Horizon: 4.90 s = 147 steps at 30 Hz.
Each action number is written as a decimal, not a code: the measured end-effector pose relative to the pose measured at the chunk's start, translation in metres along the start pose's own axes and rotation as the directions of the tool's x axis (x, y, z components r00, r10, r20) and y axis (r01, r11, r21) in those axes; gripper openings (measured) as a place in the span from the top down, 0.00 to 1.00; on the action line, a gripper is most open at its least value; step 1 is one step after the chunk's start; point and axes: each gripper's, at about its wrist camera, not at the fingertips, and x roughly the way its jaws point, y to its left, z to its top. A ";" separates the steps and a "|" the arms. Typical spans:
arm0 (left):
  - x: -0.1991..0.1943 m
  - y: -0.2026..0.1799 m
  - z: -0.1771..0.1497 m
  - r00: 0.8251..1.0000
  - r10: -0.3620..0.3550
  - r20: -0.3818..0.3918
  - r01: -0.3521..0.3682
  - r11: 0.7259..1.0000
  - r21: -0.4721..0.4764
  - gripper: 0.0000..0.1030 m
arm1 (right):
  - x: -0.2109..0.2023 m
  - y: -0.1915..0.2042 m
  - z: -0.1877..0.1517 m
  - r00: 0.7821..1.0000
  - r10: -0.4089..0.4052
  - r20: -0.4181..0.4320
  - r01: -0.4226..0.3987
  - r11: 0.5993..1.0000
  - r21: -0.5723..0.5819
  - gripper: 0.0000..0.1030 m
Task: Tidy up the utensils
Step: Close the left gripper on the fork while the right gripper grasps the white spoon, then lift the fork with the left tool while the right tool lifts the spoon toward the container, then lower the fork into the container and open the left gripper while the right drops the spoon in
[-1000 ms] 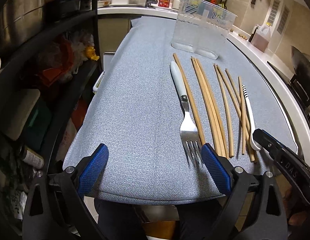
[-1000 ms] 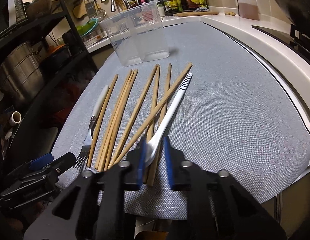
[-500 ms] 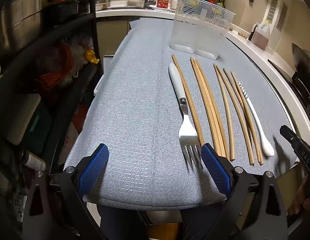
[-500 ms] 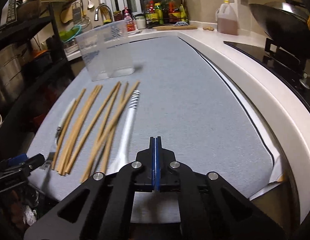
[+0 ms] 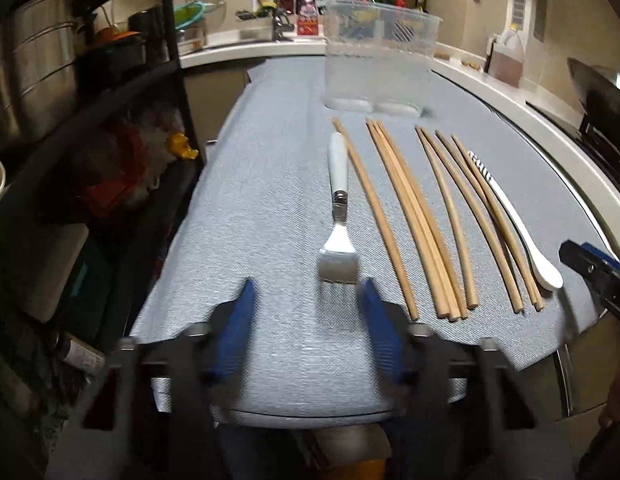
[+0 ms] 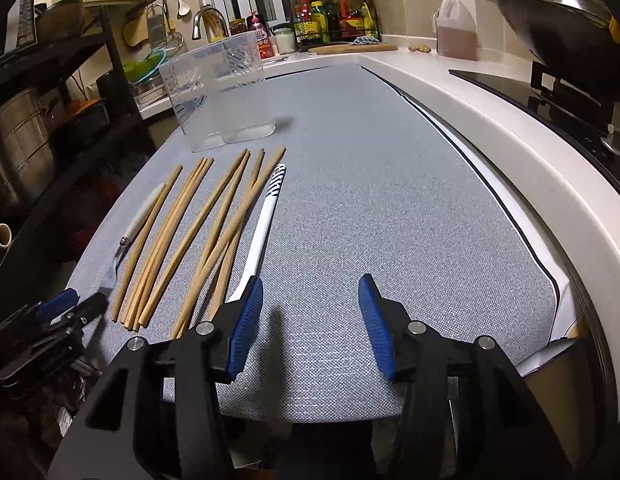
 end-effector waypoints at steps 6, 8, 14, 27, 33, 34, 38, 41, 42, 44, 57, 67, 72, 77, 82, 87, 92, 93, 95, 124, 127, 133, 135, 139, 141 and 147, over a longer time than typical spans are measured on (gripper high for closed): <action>0.002 0.029 -0.001 0.994 -0.082 0.068 0.092 0.985 -0.149 0.74 | 0.002 -0.003 -0.004 1.000 0.013 -0.001 -0.013 0.999 0.029 0.47; 0.003 0.033 -0.003 0.990 -0.107 0.092 0.122 0.977 -0.177 0.76 | 0.002 -0.004 -0.005 0.999 0.039 0.003 -0.039 0.998 0.056 0.46; 0.005 0.031 -0.007 0.978 -0.142 0.152 0.175 0.957 -0.232 0.78 | 0.006 0.006 -0.012 0.995 0.092 0.024 -0.093 0.993 0.078 0.45; 0.006 0.029 -0.014 0.973 -0.146 0.178 0.193 0.939 -0.284 0.78 | 0.003 0.024 -0.021 0.994 0.087 0.065 -0.090 0.995 0.042 0.55; 0.007 0.027 -0.015 0.971 -0.157 0.179 0.205 0.934 -0.294 0.73 | 0.005 0.034 -0.028 0.995 0.033 0.091 -0.031 0.999 -0.025 0.81; 0.007 0.026 -0.016 0.971 -0.159 0.178 0.207 0.934 -0.292 0.73 | 0.006 0.034 -0.029 0.995 0.028 0.099 -0.025 0.999 -0.031 0.81; 0.007 0.024 -0.014 0.969 -0.171 0.180 0.218 0.933 -0.285 0.78 | 0.006 0.031 -0.027 0.995 0.028 0.101 -0.025 0.999 -0.036 0.83; 0.004 0.028 -0.012 0.961 -0.188 0.203 0.243 0.926 -0.288 0.91 | 0.006 0.028 -0.026 0.994 0.012 0.107 -0.008 0.999 -0.043 0.86; 0.002 0.029 -0.011 0.960 -0.182 0.215 0.239 0.928 -0.284 0.92 | 0.005 0.028 -0.026 0.994 0.005 0.110 0.001 0.999 -0.047 0.87; -0.001 0.030 -0.009 0.958 -0.171 0.229 0.231 0.935 -0.270 0.94 | 0.004 0.027 -0.025 0.993 -0.013 0.117 0.020 0.998 -0.054 0.89; -0.008 0.020 -0.026 0.969 -0.137 0.208 0.193 0.940 -0.282 0.68 | 0.000 0.017 -0.028 0.988 -0.043 0.146 0.056 0.995 -0.085 0.89; -0.003 0.010 -0.031 0.968 -0.113 0.223 0.181 0.933 -0.311 0.81 | 0.000 0.014 -0.029 0.989 -0.035 0.145 0.047 0.996 -0.082 0.89; 0.004 0.023 -0.025 0.967 -0.118 0.225 0.196 0.910 -0.366 0.92 | 0.000 0.015 -0.031 0.988 -0.030 0.153 0.044 0.995 -0.087 0.89; -0.009 0.032 -0.016 0.957 -0.080 0.279 0.179 0.919 -0.350 0.97 | -0.002 0.012 -0.028 0.988 -0.024 0.153 0.036 0.997 -0.072 0.89; -0.031 0.035 0.002 0.927 -0.070 0.368 0.180 0.945 -0.274 0.99 | -0.015 0.012 -0.016 0.979 -0.035 0.202 0.052 0.995 -0.079 0.89; -0.050 0.028 0.020 0.898 -0.089 0.430 0.170 0.973 -0.155 0.98 | -0.030 0.011 0.002 0.966 -0.045 0.254 0.067 0.995 -0.079 0.89; -0.063 0.025 0.037 0.876 -0.111 0.469 0.168 0.983 -0.079 0.98 | -0.040 0.011 0.029 0.955 -0.053 0.293 0.079 0.994 -0.078 0.88; -0.066 0.025 0.041 0.871 -0.117 0.477 0.169 0.983 -0.066 0.98 | -0.041 0.012 0.035 0.951 -0.054 0.303 0.081 0.994 -0.077 0.88; -0.071 0.025 0.048 0.863 -0.123 0.490 0.168 0.985 -0.049 0.98 | -0.044 0.014 0.045 0.946 -0.057 0.319 0.088 0.992 -0.085 0.88; -0.083 0.017 0.169 0.908 -0.284 0.309 0.245 0.956 0.158 0.99 | -0.057 0.049 0.175 0.938 0.058 0.341 0.022 0.974 -0.225 0.88; -0.087 0.017 0.182 0.907 -0.289 0.306 0.251 0.955 0.157 0.99 | -0.065 0.057 0.190 0.930 0.071 0.361 0.024 0.967 -0.253 0.88; -0.097 0.014 0.210 0.903 -0.289 0.319 0.243 0.954 0.175 0.99 | -0.081 0.069 0.219 0.926 0.090 0.366 0.022 0.956 -0.292 0.88; -0.102 0.011 0.219 0.901 -0.285 0.328 0.232 0.954 0.192 0.99 | -0.084 0.072 0.229 0.926 0.096 0.364 0.021 0.952 -0.306 0.88; -0.114 0.002 0.245 0.893 -0.276 0.355 0.199 0.951 0.238 0.99 | -0.085 0.077 0.249 0.929 0.111 0.353 0.008 0.947 -0.321 0.88; -0.120 -0.002 0.258 0.889 -0.270 0.370 0.183 0.950 0.253 0.99 | -0.087 0.080 0.257 0.928 0.117 0.353 0.006 0.944 -0.331 0.88; -0.132 -0.014 0.300 0.863 -0.258 0.434 0.139 0.947 0.288 1.00 | -0.091 0.092 0.281 0.920 0.135 0.368 0.006 0.933 -0.359 0.88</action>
